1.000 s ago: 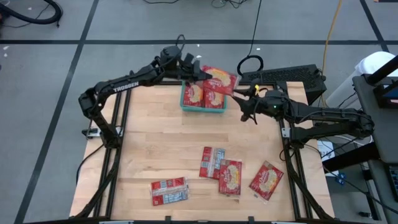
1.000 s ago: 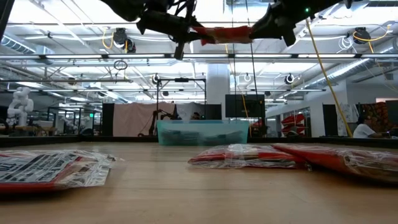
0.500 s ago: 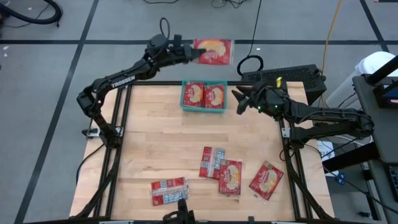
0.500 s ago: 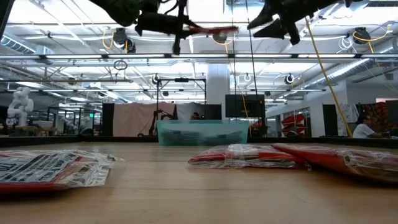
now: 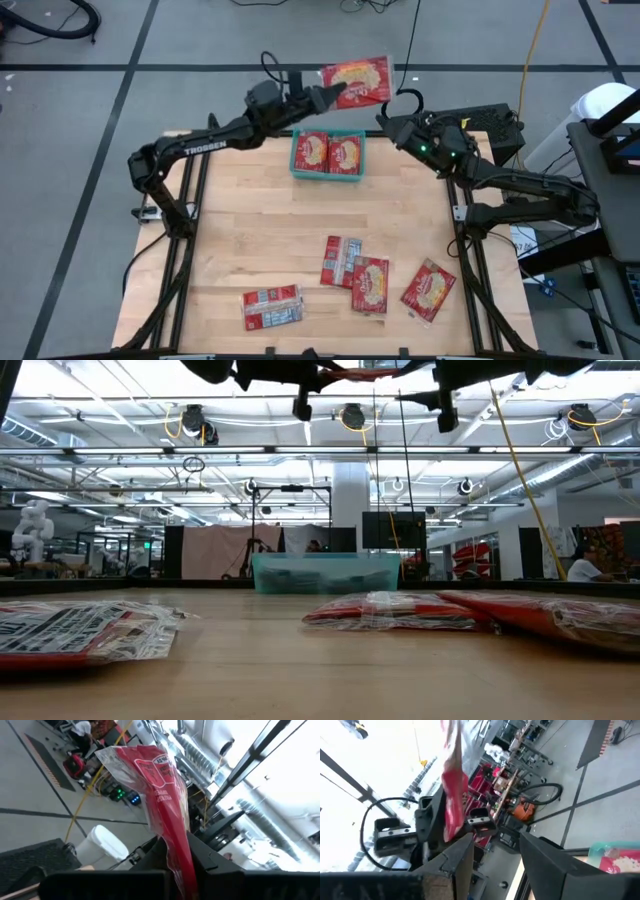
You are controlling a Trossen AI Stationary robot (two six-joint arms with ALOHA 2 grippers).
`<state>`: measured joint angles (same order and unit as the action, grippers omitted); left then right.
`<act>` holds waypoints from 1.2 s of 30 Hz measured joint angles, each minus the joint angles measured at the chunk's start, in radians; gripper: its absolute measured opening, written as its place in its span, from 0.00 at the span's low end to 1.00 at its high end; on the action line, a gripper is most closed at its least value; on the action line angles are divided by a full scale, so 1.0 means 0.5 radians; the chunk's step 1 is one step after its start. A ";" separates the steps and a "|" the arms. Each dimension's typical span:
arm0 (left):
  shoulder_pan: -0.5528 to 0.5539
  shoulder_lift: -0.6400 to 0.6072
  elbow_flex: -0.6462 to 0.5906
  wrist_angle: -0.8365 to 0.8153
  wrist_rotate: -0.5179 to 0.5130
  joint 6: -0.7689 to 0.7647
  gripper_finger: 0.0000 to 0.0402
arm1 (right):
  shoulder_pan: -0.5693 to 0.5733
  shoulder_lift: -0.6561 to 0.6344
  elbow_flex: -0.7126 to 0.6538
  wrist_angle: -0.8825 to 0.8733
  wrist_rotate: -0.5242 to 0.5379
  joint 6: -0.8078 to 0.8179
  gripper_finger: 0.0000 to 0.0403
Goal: Sort popcorn bags into baskets
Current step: Put the red popcorn bag into the blue bin
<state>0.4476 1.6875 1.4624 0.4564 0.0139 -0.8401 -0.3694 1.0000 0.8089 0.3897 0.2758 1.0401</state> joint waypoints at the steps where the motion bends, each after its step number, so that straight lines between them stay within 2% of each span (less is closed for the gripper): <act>1: -0.018 0.000 0.000 -0.011 -0.017 0.026 0.05 | -0.011 0.000 0.000 -0.008 -0.036 0.003 0.39; 4: -0.035 0.000 0.000 -0.044 0.028 0.064 0.07 | -0.045 -0.031 0.000 -0.111 -0.234 0.098 0.39; 8: 0.006 -0.034 0.000 -0.138 0.280 0.088 0.05 | -0.085 -0.119 0.000 -0.246 -0.629 0.241 0.39; 10: 0.026 -0.061 0.000 -0.219 0.392 0.116 0.04 | -0.087 -0.169 0.001 -0.335 -0.749 0.340 0.39; 14: 0.063 -0.103 0.000 -0.466 0.489 0.168 0.04 | -0.039 -0.263 0.001 -0.462 -0.815 0.381 0.39; 19: 0.107 -0.126 0.000 -0.508 0.670 0.174 0.07 | -0.017 -0.312 0.002 -0.595 -0.814 0.385 0.39; 23: 0.118 -0.121 0.000 -0.590 0.786 0.175 0.04 | -0.017 -0.321 0.002 -0.641 -0.813 0.384 0.39; 27: 0.109 -0.124 0.001 -0.799 0.879 0.305 0.04 | -0.018 -0.323 0.002 -0.778 -0.829 0.384 0.39; 30: 0.109 -0.120 0.000 -0.981 1.044 0.446 0.06 | -0.030 -0.324 0.002 -0.856 -0.948 0.388 0.39; 36: 0.109 -0.120 0.000 -1.348 1.412 0.724 0.05 | -0.096 -0.317 0.002 -1.003 -1.360 0.477 0.39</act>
<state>0.5021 1.6276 1.4624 -0.2174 0.7197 -0.4780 -0.4173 0.8415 0.8101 -0.1119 -0.4043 1.2787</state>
